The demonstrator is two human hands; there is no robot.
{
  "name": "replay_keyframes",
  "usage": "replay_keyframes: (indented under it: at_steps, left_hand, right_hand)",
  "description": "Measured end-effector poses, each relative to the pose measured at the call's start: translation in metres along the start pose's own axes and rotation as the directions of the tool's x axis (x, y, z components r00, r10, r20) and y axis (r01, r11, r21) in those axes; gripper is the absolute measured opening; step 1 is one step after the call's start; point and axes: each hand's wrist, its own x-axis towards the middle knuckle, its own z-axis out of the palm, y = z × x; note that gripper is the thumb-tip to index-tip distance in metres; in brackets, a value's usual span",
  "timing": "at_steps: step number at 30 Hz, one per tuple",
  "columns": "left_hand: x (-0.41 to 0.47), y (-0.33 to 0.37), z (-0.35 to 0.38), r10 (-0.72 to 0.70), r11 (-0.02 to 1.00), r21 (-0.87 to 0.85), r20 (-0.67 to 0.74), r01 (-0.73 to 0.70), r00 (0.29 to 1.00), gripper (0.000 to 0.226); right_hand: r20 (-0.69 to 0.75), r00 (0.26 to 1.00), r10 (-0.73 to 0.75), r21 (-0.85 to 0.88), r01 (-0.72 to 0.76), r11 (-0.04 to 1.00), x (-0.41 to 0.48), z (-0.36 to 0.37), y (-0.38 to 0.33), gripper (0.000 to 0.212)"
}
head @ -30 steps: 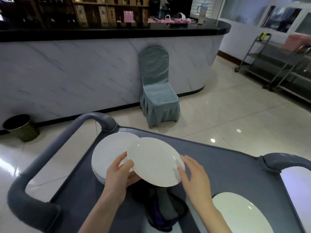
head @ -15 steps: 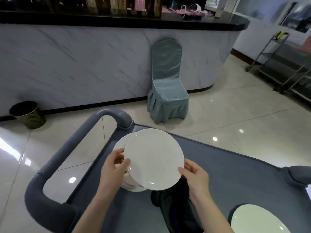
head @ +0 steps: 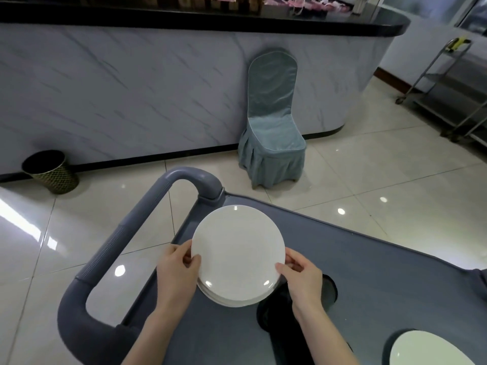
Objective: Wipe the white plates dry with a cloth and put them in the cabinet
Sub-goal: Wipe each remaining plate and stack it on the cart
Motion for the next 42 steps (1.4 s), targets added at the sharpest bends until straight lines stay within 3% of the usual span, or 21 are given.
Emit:
replay_keyframes:
  at_steps: [10, 14, 18, 23, 27, 30, 34, 42]
  left_hand:
    - [-0.003, -0.006, 0.003, 0.051, 0.994, 0.097, 0.015, -0.053, 0.999, 0.028]
    - [-0.010, -0.001, 0.003, 0.041, 0.997, 0.072, -0.035, -0.038, 0.999, 0.042]
    - [-0.031, 0.021, 0.014, 0.157, 0.988, 0.021, -0.086, -0.156, 0.984, 0.031]
    - [-0.083, 0.049, 0.061, 0.326, 0.945, -0.068, 0.156, -0.319, 0.932, 0.028]
    - [-0.125, 0.064, 0.118, 0.357, 0.930, -0.056, 0.380, -0.363, 0.854, 0.022]
    - [-0.157, 0.078, 0.157, 0.366, 0.926, -0.096, 0.469, -0.366, 0.804, 0.016]
    - [-0.195, 0.093, 0.203, 0.299, 0.952, -0.125, 0.567, -0.279, 0.767, 0.018]
    - [-0.249, 0.104, 0.265, 0.171, 0.943, 0.080, 0.719, -0.324, 0.674, 0.015]
  right_hand:
    - [-0.017, 0.996, -0.084, -0.093, 0.082, 0.992, -0.003, 0.001, 0.001, 0.038]
    - [0.009, 0.998, -0.070, -0.047, 0.070, 0.996, -0.004, -0.013, 0.005, 0.035]
    - [0.002, 0.999, -0.046, 0.005, 0.046, 0.999, -0.004, -0.048, 0.009, 0.024]
    - [-0.045, 0.997, -0.064, -0.031, 0.063, 0.998, -0.014, -0.107, 0.019, 0.023]
    - [-0.091, 0.992, -0.091, -0.153, 0.076, 0.985, -0.027, -0.167, 0.036, 0.018]
    - [-0.149, 0.982, -0.115, -0.255, 0.074, 0.964, -0.035, -0.217, 0.052, 0.017]
    - [-0.220, 0.970, -0.108, -0.383, 0.016, 0.924, -0.049, -0.284, 0.079, 0.022]
    - [-0.332, 0.943, 0.022, -0.499, -0.196, 0.844, -0.074, -0.373, 0.122, 0.052]
